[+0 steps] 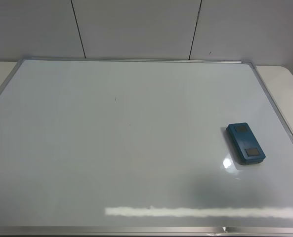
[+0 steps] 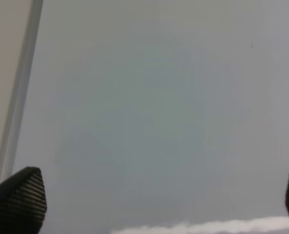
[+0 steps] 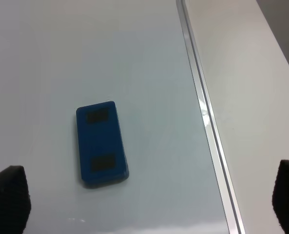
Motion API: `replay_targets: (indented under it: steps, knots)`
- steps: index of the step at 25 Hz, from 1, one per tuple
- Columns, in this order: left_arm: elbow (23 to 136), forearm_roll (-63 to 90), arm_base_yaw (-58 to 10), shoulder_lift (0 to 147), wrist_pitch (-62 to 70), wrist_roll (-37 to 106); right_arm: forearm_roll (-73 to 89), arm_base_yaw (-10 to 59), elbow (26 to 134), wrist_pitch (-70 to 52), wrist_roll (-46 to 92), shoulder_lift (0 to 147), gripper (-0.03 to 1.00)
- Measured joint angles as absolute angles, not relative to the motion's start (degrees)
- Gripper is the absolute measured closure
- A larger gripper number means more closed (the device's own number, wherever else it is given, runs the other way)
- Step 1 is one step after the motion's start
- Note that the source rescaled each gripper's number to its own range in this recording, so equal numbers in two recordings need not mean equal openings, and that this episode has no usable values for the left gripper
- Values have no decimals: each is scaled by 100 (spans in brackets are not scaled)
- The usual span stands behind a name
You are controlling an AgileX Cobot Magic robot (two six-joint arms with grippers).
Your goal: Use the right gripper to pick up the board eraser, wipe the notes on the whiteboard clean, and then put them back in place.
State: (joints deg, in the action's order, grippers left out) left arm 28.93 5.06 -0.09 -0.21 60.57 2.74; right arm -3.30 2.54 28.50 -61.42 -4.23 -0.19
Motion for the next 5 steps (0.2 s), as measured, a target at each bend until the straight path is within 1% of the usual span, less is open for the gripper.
replay_targets:
  steps: [5]
  knots:
    - [2893,506,-9,-21,6057,274,-330,254,2850,-6142,-423,-19,-3]
